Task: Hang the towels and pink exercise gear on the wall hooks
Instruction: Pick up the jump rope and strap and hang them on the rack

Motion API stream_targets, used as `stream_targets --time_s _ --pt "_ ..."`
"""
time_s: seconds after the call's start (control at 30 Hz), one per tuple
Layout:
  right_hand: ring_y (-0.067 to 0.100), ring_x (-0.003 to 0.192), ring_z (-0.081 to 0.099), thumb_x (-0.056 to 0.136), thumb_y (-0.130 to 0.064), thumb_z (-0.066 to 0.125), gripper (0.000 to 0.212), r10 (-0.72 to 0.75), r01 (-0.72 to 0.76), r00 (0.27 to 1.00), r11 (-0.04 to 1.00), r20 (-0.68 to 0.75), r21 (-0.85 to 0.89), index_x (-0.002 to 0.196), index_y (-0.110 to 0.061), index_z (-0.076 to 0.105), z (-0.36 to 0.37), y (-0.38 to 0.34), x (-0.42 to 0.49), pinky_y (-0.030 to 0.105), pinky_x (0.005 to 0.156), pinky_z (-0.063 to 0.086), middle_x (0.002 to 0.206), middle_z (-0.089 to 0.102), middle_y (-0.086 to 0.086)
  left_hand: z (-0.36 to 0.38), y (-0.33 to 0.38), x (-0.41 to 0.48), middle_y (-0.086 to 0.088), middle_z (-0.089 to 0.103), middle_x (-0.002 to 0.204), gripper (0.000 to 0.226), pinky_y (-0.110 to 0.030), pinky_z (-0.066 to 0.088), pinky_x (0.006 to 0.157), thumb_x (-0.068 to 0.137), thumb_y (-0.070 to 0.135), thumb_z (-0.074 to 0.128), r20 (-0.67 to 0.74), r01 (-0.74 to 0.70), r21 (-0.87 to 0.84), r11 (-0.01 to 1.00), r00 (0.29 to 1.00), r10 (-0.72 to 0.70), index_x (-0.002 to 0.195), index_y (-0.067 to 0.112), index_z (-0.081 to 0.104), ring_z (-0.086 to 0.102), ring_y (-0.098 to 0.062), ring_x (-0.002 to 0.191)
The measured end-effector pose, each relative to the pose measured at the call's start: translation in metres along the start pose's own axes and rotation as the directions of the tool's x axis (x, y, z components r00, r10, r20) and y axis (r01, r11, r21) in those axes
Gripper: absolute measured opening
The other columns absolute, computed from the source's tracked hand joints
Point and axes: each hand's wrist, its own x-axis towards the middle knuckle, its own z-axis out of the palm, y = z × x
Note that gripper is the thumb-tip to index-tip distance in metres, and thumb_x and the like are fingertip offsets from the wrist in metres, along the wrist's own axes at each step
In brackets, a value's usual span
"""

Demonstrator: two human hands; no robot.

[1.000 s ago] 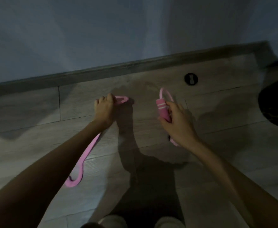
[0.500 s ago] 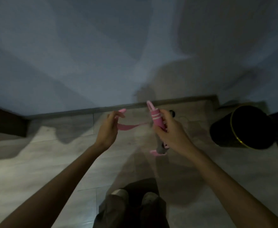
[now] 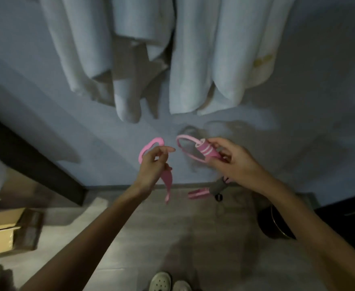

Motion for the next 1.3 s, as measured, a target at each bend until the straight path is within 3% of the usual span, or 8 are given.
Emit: stream_targets --time_s 0.2,0.4,0.6,0.83,0.97,1.07,1.17,1.3 --pt "0.034 0.082 0.064 0.086 -0.013 0.059 0.036 -0.151 0.151 0.983 0.989 0.107 0.005 0.101 -0.046 0.061 -0.012 -0.097 0.006 0.053 0.073 0.052 0.089 0.066 0.004 -0.053 0.065 -0.036 0.001 0.050 0.089 0.032 -0.025 0.059 0.068 0.095 0.014 0.052 -0.135 -0.057 -0.077 0.995 0.990 0.047 0.127 0.018 0.049 0.058 -0.006 0.057" --pt "0.022 0.076 0.066 0.076 -0.043 0.062 0.025 -0.275 0.268 0.952 0.961 0.136 0.069 0.098 -0.031 0.061 0.006 -0.170 0.011 0.039 0.072 0.053 0.089 0.068 0.009 -0.102 0.112 -0.066 -0.001 0.052 0.100 0.055 -0.021 0.058 0.066 0.092 0.018 0.056 -0.166 -0.146 -0.060 0.988 0.977 0.134 0.142 0.024 0.033 0.059 -0.014 0.085" --pt "0.007 0.073 0.065 0.080 -0.027 0.056 0.017 -0.376 0.351 0.913 0.922 0.158 0.164 0.096 -0.024 0.061 0.025 -0.221 0.009 0.024 0.073 0.053 0.083 0.066 0.000 -0.140 0.135 -0.082 0.008 0.053 0.102 0.030 -0.019 0.057 0.066 0.095 0.023 0.051 -0.242 -0.207 0.062 0.976 0.946 0.216 0.125 0.022 0.051 0.057 -0.014 0.089" --pt "0.006 0.070 0.066 0.092 -0.004 0.049 0.014 -0.352 0.327 0.935 0.901 0.037 0.285 0.093 -0.018 0.054 0.038 -0.240 0.009 0.027 0.072 0.052 0.079 0.066 -0.001 -0.184 0.141 -0.102 -0.005 0.057 0.110 0.009 -0.016 0.056 0.060 0.092 0.020 0.055 -0.362 -0.207 0.091 0.974 0.904 0.227 0.087 0.022 0.063 0.061 -0.018 0.089" --pt "0.020 0.077 0.063 0.085 -0.002 0.056 0.030 -0.278 0.273 0.960 0.955 0.031 0.115 0.098 -0.026 0.044 0.053 -0.239 0.014 0.043 0.081 0.056 0.098 0.062 0.012 -0.208 0.157 -0.115 -0.001 0.063 0.094 0.013 -0.017 0.054 0.057 0.093 0.025 0.055 -0.451 -0.283 0.188 0.940 0.826 0.339 0.085 0.026 0.065 0.060 -0.017 0.087" --pt "0.026 0.080 0.063 0.072 -0.001 0.058 0.041 -0.203 0.202 0.975 0.979 0.090 0.025 0.094 -0.031 0.039 0.079 -0.242 0.016 0.040 0.072 0.057 0.107 0.057 0.019 -0.225 0.179 -0.119 -0.007 0.067 0.103 0.016 -0.020 0.054 0.057 0.091 0.029 0.057 -0.409 -0.321 0.355 0.878 0.791 0.454 0.084 0.021 0.070 0.062 -0.012 0.072" --pt "0.010 0.058 0.064 0.083 0.018 0.043 0.036 -0.171 0.149 0.965 0.982 0.198 0.120 0.101 -0.013 0.037 0.110 -0.254 0.016 0.020 0.057 0.052 0.081 0.059 0.017 -0.240 0.205 -0.127 -0.016 0.072 0.090 0.022 -0.023 0.045 0.055 0.089 0.033 0.061 -0.278 -0.367 0.564 0.739 0.759 0.589 0.080 0.018 0.074 0.049 0.000 0.049" --pt "0.024 0.072 0.065 0.083 0.015 0.045 0.034 -0.166 0.106 0.971 0.943 0.170 0.316 0.110 -0.006 0.043 0.135 -0.286 0.015 0.031 0.070 0.048 0.079 0.064 0.011 -0.266 0.231 -0.134 0.004 0.070 0.072 0.024 -0.010 0.031 0.053 0.088 0.038 0.062 -0.173 -0.389 0.667 0.635 0.749 0.640 0.081 0.019 0.075 0.051 -0.007 0.057"
